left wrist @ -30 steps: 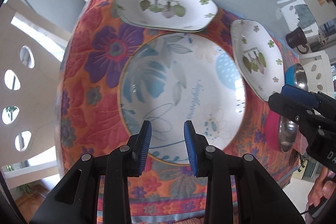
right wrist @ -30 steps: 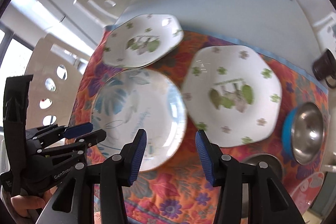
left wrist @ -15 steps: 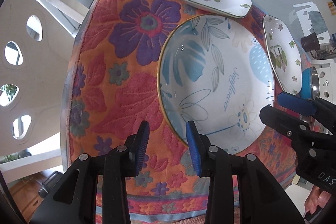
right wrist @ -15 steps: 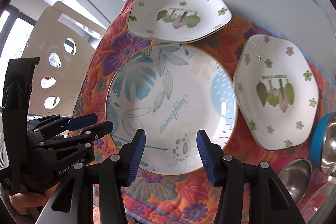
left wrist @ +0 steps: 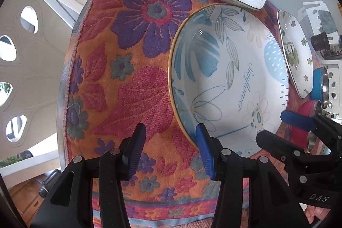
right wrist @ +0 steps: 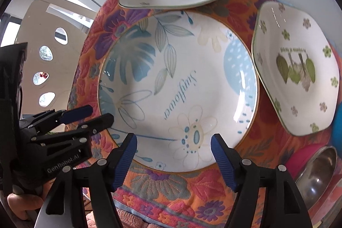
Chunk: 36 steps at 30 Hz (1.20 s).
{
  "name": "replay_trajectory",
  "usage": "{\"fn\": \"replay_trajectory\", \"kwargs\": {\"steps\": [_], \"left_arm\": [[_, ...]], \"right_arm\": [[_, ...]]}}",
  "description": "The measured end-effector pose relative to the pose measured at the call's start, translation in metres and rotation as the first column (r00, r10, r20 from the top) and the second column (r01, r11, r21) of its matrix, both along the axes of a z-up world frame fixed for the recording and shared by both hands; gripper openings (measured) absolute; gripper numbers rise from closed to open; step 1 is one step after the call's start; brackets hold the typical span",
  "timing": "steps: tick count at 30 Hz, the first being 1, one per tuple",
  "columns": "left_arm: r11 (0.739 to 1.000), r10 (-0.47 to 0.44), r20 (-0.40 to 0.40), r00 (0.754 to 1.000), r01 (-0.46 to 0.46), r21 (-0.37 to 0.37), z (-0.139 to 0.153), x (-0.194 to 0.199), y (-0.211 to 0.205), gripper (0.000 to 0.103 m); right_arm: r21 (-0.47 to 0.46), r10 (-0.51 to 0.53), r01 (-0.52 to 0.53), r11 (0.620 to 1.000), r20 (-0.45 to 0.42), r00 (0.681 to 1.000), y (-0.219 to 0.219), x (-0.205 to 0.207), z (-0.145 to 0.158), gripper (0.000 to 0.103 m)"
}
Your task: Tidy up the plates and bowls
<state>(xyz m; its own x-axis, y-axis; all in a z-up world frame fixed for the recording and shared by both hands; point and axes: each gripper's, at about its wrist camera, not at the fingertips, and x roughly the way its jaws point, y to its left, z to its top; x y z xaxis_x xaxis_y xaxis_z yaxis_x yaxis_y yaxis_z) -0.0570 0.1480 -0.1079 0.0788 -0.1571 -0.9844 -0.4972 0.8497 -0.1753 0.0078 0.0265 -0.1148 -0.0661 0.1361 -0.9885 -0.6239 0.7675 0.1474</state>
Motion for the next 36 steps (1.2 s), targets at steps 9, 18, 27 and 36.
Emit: {"fn": "replay_trajectory", "kwargs": {"steps": [9,18,27,36], "left_arm": [[1.000,0.000,-0.010,1.000,0.000,-0.008,-0.005,0.005,0.002,0.048],[1.000,-0.020,-0.010,1.000,0.020,-0.001,-0.009,0.015,-0.003,0.048],[0.999,-0.053,-0.026,0.998,0.053,0.013,-0.019,0.044,-0.007,0.049],[0.997,-0.078,-0.012,0.997,0.079,0.024,-0.027,0.079,-0.012,0.070]], "right_arm": [[0.057,-0.148,0.149,0.987,-0.014,0.989,-0.034,0.010,0.014,0.071],[0.055,-0.253,0.256,0.965,-0.049,0.966,-0.064,0.025,0.012,0.072],[0.028,-0.261,0.263,0.964,-0.073,0.963,-0.060,0.034,-0.008,0.072],[-0.003,-0.243,0.244,0.970,-0.066,0.968,-0.047,0.044,-0.030,0.072]]}}
